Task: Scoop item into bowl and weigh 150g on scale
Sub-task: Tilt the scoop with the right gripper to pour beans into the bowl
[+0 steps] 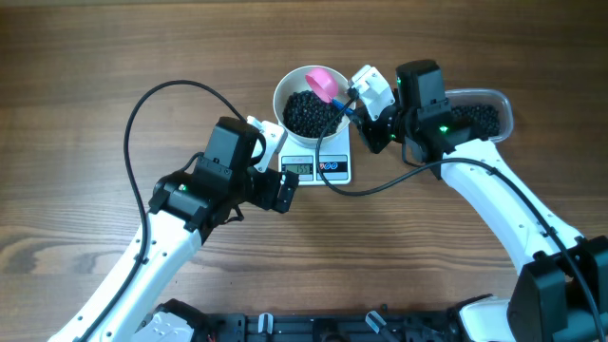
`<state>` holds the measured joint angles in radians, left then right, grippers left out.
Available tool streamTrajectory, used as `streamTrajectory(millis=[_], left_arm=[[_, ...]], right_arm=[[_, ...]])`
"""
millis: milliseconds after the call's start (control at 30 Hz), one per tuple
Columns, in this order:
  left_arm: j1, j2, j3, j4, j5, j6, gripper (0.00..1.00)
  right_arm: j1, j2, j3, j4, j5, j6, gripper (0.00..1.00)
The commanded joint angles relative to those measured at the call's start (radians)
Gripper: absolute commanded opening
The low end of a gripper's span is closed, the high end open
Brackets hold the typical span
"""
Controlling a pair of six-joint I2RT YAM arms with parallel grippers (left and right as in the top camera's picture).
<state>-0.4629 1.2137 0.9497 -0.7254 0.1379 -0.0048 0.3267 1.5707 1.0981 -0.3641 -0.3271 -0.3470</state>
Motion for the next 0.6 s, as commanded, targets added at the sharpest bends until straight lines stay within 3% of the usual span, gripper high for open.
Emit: streamTrajectory(millis=[0,567], left_arm=[[-0.005,0.004,0.018,0.003,-0.008,-0.003,1.0],[-0.005,0.004,0.018,0.003,-0.008,-0.003,1.0]], right_arm=[[0.004,0.017,0.001,0.005,0.022,-0.021,0.04],[0.083,0.052,0.001,-0.054,0.144,-0.098,0.04]])
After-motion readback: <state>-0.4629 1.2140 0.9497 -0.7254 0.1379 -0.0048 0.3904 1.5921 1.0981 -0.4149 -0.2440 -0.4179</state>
